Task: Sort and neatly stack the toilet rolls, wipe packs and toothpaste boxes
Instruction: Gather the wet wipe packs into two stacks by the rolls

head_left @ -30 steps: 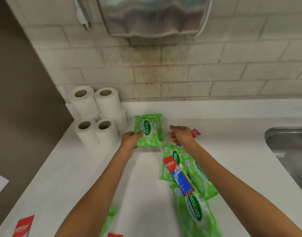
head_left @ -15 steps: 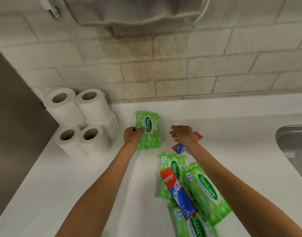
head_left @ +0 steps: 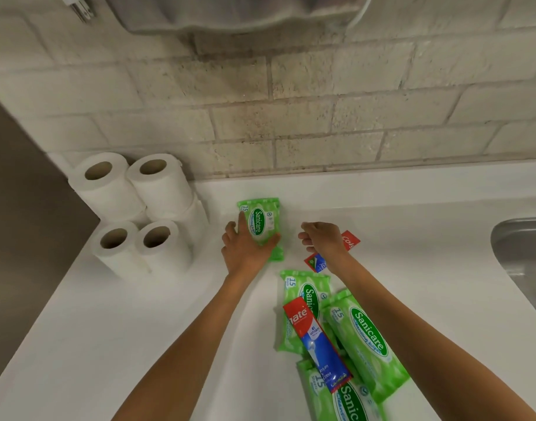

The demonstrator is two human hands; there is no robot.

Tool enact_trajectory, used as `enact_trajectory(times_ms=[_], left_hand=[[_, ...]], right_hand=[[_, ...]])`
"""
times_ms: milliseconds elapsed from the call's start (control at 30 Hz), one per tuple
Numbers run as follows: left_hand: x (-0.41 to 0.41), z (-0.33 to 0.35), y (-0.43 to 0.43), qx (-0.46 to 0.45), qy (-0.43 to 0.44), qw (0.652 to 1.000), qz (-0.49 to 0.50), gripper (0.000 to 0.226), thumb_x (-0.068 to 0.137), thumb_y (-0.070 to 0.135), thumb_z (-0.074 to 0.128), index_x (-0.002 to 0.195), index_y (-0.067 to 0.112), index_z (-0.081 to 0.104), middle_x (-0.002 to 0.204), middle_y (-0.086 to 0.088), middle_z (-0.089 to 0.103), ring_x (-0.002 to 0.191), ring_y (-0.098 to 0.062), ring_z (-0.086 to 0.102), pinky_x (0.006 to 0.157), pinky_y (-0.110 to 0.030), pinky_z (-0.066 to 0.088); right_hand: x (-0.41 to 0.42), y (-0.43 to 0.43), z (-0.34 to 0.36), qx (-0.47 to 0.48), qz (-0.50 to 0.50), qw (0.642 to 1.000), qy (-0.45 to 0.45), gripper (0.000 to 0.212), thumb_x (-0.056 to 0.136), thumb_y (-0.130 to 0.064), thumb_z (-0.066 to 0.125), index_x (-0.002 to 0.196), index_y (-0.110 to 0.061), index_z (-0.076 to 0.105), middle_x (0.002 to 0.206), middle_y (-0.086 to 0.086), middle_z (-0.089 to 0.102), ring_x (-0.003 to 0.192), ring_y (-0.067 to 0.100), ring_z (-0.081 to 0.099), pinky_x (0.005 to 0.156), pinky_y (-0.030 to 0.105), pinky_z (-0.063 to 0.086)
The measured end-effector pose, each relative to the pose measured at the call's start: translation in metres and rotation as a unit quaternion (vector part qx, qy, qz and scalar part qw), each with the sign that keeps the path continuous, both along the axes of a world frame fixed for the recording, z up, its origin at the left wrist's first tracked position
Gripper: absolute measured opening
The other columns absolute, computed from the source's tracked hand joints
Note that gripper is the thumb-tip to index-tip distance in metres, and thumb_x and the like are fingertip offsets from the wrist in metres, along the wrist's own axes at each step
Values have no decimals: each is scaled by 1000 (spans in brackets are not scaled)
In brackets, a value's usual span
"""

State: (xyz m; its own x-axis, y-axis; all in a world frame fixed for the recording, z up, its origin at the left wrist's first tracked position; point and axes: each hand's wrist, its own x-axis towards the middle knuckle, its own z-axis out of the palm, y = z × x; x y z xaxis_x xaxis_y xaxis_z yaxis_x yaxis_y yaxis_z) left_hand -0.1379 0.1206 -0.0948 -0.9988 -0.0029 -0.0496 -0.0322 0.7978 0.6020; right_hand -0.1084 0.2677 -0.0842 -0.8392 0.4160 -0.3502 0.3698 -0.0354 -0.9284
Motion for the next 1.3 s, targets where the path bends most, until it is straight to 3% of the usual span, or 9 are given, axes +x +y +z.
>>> enact_trajectory(times_ms=[100,267,933,1100,1300], left_hand=[[4,-6,8,-58,-8,998,-31,104,71,64,63,149,21,9,151,-13,19,137,-33,24,108,-46,31],[4,-15,12,-113,20,992,-47,95,74,64,58,148,24,15,148,-16,19,133,-35,27,106,-45,32],[-1,-13,11,-132,-3,989,-73,92,79,66,51,150,26,8,156,-19,5,142,-37,15,114,-46,20],[5,-1,4,-85,-4,993,-78,92,81,66,48,150,27,3,158,-18,-5,147,-35,1,118,-47,9],[34,29,-24,22,22,995,-99,64,92,40,49,148,17,24,157,-15,13,144,-27,24,111,-35,32]], right_hand=[[1,-1,0,-10,0,1000,5,15,91,-16,51,86,-7,63,69,3,59,58,13,48,56,23,40],[3,4,1,-14,-1,1000,13,14,92,-15,51,88,-6,62,69,4,58,58,13,48,55,22,40],[10,2,9,-15,10,1000,6,14,93,-17,50,95,-8,61,73,5,59,61,14,50,58,23,42],[14,-2,17,-13,14,1000,5,21,93,-18,50,104,-3,61,75,5,60,61,13,52,59,23,42],[30,-33,37,-38,37,999,11,29,94,-19,49,116,-1,57,74,3,59,63,13,54,61,23,44]])
